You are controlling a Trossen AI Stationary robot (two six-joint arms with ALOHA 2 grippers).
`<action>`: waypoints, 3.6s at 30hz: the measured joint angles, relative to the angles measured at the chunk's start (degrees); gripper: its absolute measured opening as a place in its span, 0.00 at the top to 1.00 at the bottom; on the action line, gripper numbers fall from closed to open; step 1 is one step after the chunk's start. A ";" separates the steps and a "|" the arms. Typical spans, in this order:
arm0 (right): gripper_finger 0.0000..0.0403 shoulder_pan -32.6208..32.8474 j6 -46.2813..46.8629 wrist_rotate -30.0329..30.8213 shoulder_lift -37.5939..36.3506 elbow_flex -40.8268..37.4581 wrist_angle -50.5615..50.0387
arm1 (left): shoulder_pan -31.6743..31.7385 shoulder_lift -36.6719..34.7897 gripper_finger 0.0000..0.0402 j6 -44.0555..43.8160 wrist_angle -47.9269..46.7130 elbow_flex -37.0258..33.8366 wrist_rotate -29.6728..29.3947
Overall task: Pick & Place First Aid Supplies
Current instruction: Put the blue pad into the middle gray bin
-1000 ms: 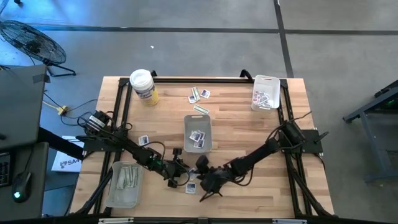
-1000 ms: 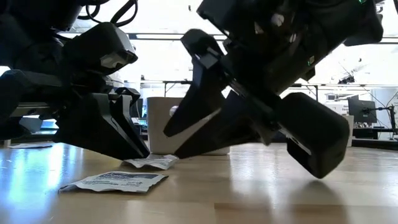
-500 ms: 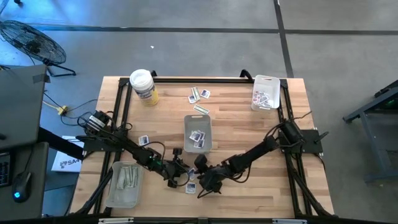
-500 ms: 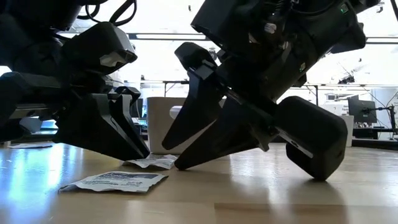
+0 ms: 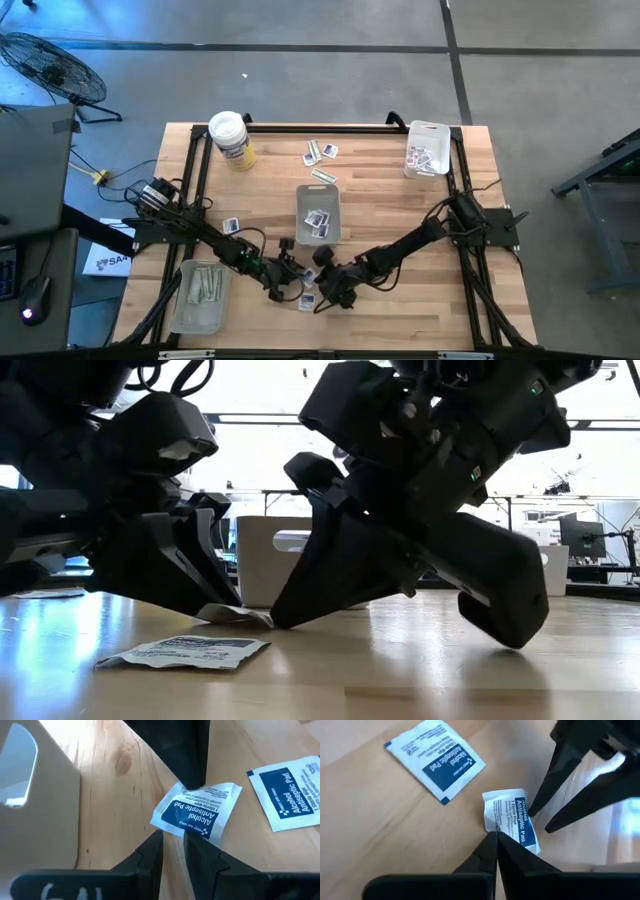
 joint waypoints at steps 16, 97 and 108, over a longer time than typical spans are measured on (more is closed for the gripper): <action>1.00 0.70 24.52 -9.17 -15.63 -0.15 -6.75 | -1.35 -6.03 0.81 -0.73 -12.37 -0.31 -2.71; 0.53 -0.96 30.55 1.46 -16.65 12.20 -29.88 | -6.00 4.06 0.81 5.72 0.84 8.50 10.66; 0.54 -0.22 30.85 1.36 -16.65 12.20 -30.55 | -3.72 -0.34 0.81 0.65 -15.98 8.63 8.22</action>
